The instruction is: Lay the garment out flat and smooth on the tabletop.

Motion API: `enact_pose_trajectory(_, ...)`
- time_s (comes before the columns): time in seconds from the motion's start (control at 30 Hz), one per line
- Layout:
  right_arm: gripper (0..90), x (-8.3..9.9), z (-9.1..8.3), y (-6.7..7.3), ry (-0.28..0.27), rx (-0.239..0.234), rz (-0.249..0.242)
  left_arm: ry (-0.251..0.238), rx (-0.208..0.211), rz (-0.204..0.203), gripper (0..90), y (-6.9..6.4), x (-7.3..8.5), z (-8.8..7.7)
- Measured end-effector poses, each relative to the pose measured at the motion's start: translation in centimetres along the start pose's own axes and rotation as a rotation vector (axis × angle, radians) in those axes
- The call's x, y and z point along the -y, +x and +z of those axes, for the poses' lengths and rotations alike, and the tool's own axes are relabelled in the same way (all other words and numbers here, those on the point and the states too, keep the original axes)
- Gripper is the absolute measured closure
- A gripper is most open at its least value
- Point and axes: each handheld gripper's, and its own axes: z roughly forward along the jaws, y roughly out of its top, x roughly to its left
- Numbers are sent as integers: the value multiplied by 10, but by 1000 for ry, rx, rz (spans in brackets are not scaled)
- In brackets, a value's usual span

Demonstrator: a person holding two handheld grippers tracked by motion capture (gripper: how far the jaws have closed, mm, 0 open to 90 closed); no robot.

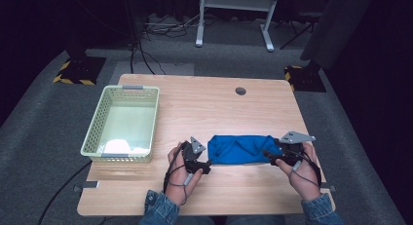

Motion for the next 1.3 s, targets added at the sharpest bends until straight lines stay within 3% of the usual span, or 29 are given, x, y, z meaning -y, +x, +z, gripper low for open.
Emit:
enact_pose_trajectory(0.27, 363, -10, 25, 11, 25, -38, -50, -22, 15, 15, 175, -8, -1, -16)
enact_pose_trajectory(0.53, 494, -9, 52, 20, 65, -89, -79, -34, 12, 3, 176, -6, 2, -20)
enact_pose_trajectory(0.67, 623, -7, 64, 19, 86, -100, -85, -25, 8, -10, 175, -2, 5, -19)
enact_pose_trajectory(0.73, 794, -7, 67, 19, 105, -105, -85, -26, 7, -10, 175, -2, 5, -19)
enact_pose_trajectory(0.77, 860, -6, 68, 18, 114, -115, -72, -29, 6, -11, 175, -1, 5, -20)
enact_pose_trajectory(0.97, 872, -9, 57, 22, 100, -116, -61, -32, 5, -4, 177, -2, 4, -20)
enact_pose_trajectory(1.3, 871, -13, 21, 30, 79, -105, -115, -26, 5, -7, 175, -1, 6, -20)
